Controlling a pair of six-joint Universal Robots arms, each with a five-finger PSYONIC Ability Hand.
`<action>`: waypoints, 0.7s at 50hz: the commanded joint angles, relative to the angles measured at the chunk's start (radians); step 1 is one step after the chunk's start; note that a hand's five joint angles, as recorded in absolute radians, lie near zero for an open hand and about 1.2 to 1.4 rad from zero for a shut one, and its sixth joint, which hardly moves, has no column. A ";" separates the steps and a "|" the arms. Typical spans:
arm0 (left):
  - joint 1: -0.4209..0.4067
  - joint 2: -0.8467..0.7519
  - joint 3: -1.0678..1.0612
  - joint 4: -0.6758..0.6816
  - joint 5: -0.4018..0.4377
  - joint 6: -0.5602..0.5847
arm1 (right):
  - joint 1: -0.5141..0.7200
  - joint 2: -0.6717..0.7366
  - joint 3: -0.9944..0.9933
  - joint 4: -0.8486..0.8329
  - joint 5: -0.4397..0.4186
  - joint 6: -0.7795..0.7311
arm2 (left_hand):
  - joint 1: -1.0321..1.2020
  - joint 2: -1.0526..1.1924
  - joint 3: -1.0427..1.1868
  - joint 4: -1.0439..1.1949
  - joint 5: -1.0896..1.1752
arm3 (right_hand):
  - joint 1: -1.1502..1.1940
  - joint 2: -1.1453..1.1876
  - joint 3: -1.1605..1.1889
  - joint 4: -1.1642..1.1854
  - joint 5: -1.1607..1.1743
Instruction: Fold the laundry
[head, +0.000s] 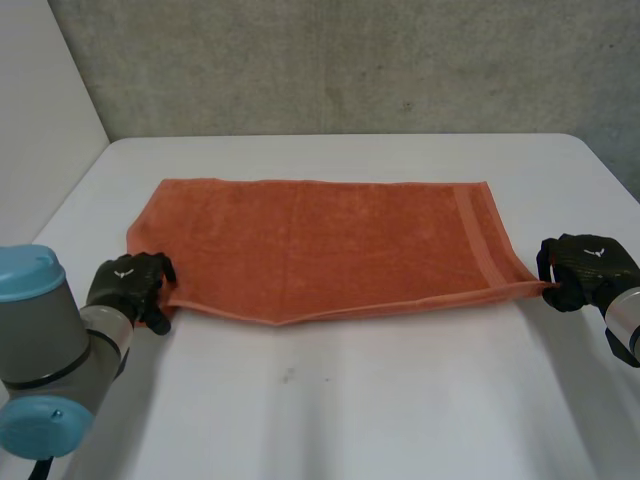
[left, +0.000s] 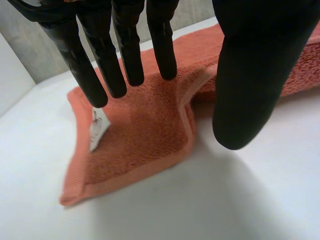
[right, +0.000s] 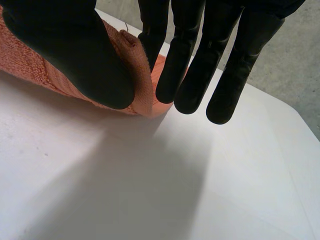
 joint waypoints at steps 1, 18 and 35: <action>-0.006 -0.060 0.043 -0.003 -0.003 -0.029 | 0.001 0.000 0.002 -0.001 0.000 0.000 | 0.314 0.315 0.315 0.314 0.316 | 0.413 0.211 0.209 0.202 0.229; -0.004 -0.137 0.104 0.051 -0.008 -0.035 | -0.001 -0.001 0.005 -0.001 0.002 -0.003 | 0.696 0.697 0.697 0.696 0.698 | 0.413 0.211 0.209 0.202 0.229; 0.048 0.209 -0.120 0.099 -0.098 0.101 | 0.005 -0.147 0.000 0.146 0.015 -0.173 | 0.840 0.840 0.841 0.839 0.842 | 0.413 0.211 0.209 0.202 0.229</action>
